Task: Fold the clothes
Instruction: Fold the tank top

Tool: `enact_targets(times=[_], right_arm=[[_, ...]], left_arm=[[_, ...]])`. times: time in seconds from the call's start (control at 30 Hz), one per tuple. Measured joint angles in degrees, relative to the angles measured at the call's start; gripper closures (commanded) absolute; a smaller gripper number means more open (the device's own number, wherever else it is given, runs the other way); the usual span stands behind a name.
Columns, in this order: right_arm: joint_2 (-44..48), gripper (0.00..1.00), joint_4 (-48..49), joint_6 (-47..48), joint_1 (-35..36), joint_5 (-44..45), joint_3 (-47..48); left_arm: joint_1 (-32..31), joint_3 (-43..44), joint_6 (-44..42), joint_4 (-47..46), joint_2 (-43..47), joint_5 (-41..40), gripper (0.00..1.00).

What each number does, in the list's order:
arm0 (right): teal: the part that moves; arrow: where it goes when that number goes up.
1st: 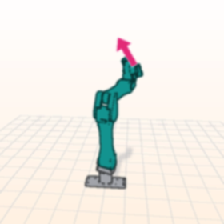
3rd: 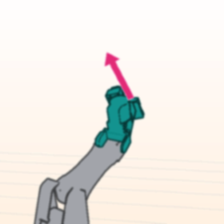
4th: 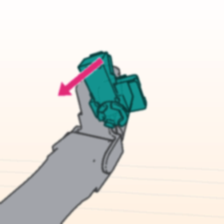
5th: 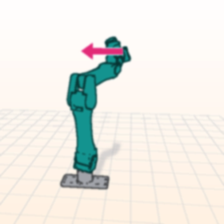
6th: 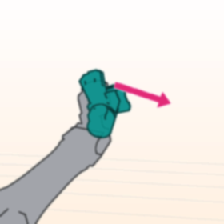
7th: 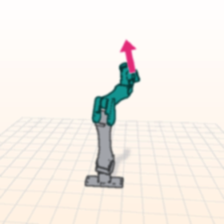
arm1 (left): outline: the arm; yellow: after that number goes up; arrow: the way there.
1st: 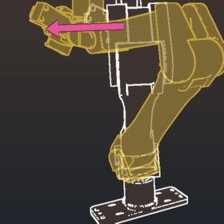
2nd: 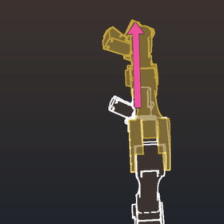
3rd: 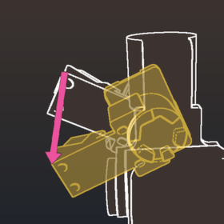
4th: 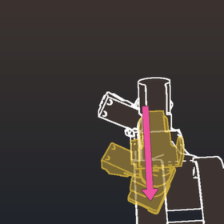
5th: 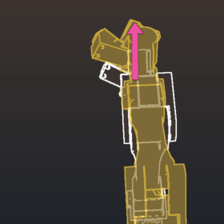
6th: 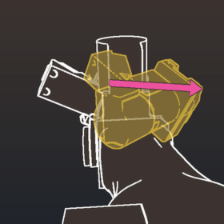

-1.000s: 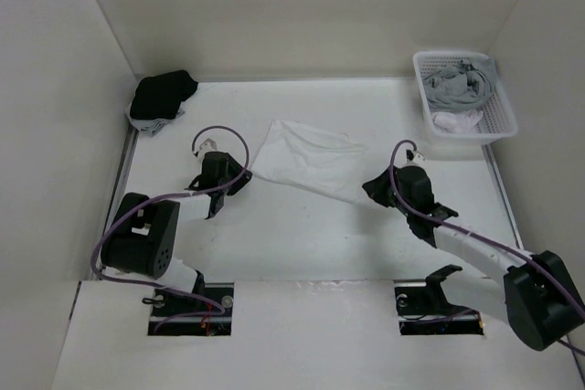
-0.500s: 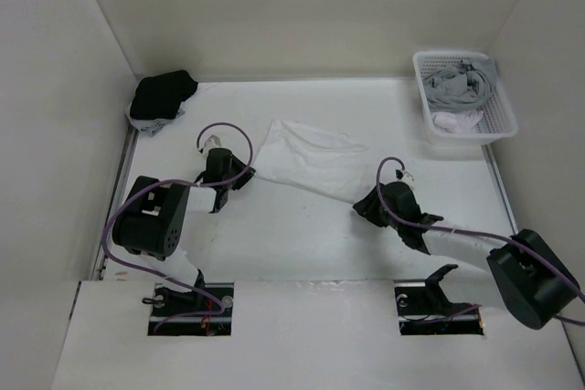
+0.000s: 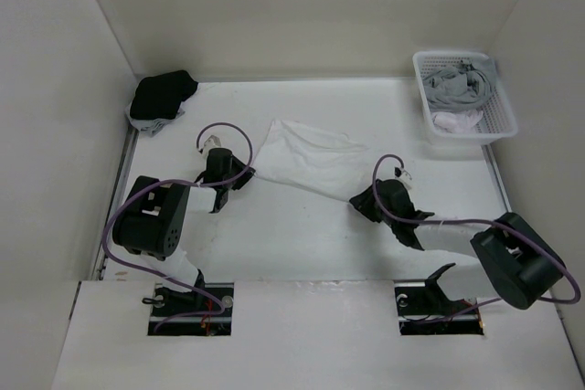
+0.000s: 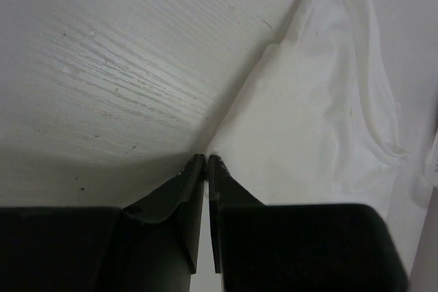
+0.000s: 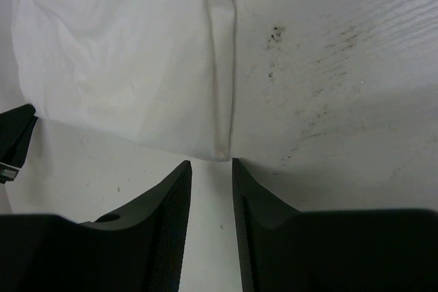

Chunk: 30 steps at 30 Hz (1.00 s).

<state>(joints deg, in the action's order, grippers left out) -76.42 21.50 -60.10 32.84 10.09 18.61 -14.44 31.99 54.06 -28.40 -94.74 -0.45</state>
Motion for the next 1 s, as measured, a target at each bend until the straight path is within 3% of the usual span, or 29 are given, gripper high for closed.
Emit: enact_targets(times=[0.23,0.5,0.67,0.77,1.0], right_arm=[[-0.4,0.72,-0.1,-0.4,-0.9,0.7,0.1],[-3.1,0.97,0.1,-0.3,-0.9,0.9,1.6],[-1.6,1.00,-0.7,0.8,-0.9,1.5,1.6],[6.3,1.00,-4.9,2.0,-0.2,2.1,1.7],[39.5,1.00,-27.6,6.4,8.4,8.0,10.4]], left_arm=[[-0.3,0.0,0.1,0.0,0.0,0.0,0.94],[-0.2,0.0,0.2,0.0,0.0,0.1,0.96],[0.1,0.0,0.9,0.9,1.9,0.9,1.00],[-0.1,-0.1,1.0,3.6,9.4,1.2,1.00],[-0.7,0.0,0.8,14.3,42.4,1.0,1.00]])
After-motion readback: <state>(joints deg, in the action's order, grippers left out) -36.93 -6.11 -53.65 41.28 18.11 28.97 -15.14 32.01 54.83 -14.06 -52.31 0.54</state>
